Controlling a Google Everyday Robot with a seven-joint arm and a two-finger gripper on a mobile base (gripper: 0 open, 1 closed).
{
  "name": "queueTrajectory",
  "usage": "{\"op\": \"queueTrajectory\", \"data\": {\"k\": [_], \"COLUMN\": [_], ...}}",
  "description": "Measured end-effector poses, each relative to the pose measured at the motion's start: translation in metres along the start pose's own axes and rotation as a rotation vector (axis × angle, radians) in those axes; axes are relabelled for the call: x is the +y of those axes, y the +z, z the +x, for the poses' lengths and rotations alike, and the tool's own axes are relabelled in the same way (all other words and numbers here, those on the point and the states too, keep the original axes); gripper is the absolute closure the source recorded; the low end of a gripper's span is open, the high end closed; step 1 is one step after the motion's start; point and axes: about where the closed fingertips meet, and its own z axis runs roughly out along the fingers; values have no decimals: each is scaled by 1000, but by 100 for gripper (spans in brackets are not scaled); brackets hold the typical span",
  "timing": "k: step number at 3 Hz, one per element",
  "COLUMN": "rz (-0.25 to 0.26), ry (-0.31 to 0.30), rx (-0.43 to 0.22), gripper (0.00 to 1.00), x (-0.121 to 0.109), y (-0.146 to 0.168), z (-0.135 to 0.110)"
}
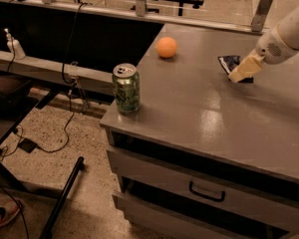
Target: Move rxbar blueberry near orange
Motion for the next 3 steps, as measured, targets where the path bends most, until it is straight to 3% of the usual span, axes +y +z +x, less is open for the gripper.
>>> {"op": "queueTrajectory", "data": {"k": [1, 2, 3], "rz": [3, 6, -34], "ry": [-51, -57, -100], "rx": [-67, -112, -167], "gripper": [100, 100, 100], "x": [-17, -30, -24], "y": [11, 25, 51], "z": [-38, -58, -88]}}
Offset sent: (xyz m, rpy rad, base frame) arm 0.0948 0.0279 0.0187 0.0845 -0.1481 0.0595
